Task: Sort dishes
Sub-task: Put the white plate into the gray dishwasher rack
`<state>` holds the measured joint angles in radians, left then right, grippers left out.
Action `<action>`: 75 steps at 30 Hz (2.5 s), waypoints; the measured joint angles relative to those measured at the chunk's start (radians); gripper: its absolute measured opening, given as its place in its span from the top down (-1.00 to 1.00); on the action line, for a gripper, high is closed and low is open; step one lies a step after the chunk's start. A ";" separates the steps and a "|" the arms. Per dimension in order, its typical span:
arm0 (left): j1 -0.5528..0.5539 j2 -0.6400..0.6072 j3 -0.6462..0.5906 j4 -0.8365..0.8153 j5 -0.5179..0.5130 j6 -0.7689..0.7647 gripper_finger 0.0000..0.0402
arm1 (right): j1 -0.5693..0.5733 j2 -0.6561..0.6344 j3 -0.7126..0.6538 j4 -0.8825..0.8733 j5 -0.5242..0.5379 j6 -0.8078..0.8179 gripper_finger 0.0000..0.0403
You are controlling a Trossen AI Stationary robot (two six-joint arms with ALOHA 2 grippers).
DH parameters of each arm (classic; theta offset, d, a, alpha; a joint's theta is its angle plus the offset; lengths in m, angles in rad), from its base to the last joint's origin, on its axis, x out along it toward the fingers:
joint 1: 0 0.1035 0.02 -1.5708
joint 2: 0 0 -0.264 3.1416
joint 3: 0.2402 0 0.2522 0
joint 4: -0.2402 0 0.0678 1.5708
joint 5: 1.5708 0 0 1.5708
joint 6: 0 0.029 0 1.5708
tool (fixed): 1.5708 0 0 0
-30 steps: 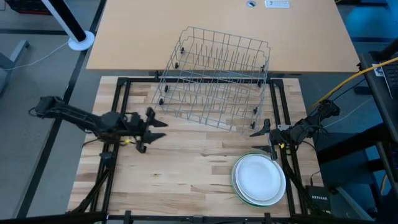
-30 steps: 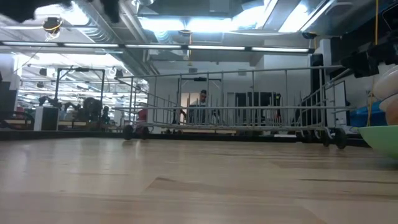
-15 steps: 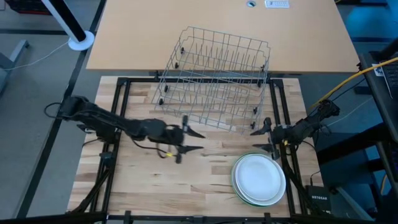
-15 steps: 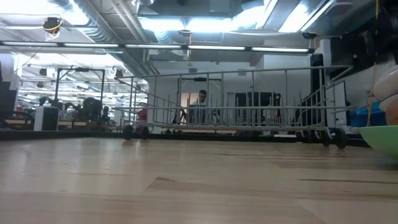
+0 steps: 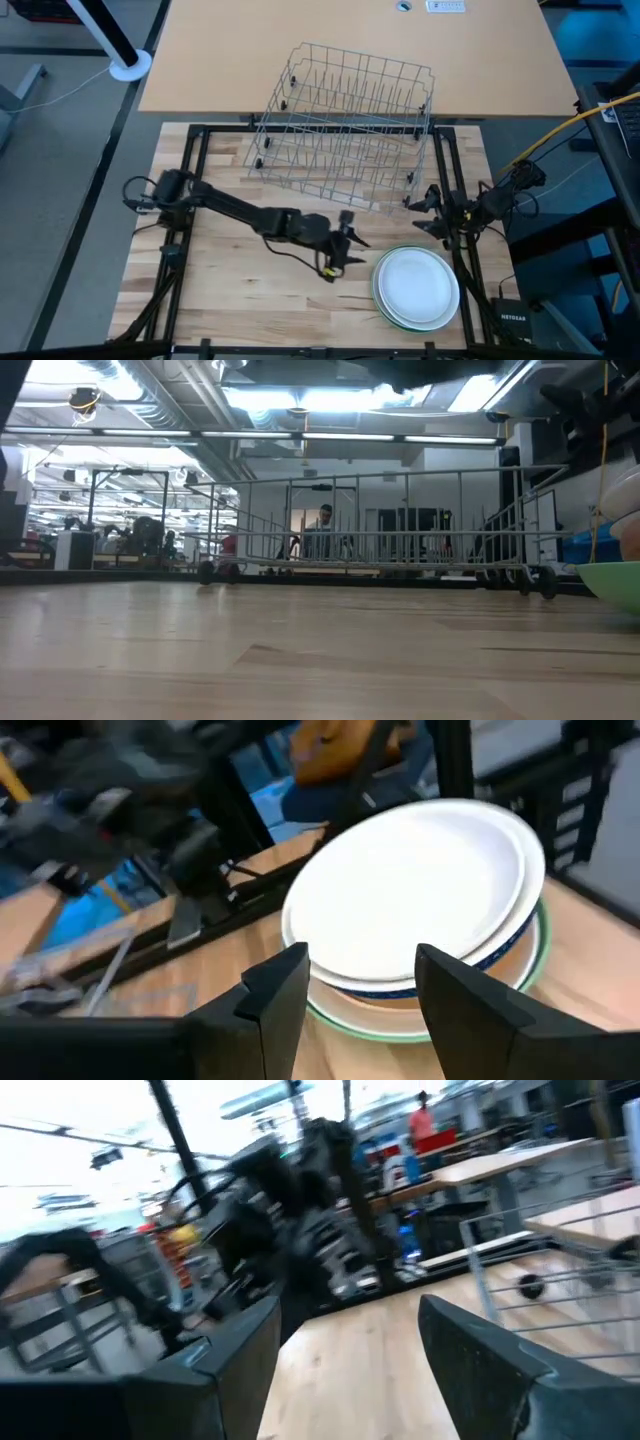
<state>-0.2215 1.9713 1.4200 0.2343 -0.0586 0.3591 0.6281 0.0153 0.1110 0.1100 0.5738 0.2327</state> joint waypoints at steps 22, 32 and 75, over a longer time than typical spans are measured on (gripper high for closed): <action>-0.048 0.247 0.179 0.027 0.001 0.457 0.13 | 0.000 0.000 0.001 -0.014 -0.112 0.214 -0.22; -0.047 0.262 0.180 0.099 0.041 0.458 0.13 | 0.000 0.002 0.001 -0.018 -0.142 0.331 -0.22; -0.033 0.262 0.179 0.097 0.055 0.399 0.13 | 0.000 0.901 0.592 -1.062 -0.724 0.883 0.44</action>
<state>-0.2543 2.2330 1.5990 0.3309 -0.0032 0.7586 0.6281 0.9159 0.7025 -0.9517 -0.1505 1.1154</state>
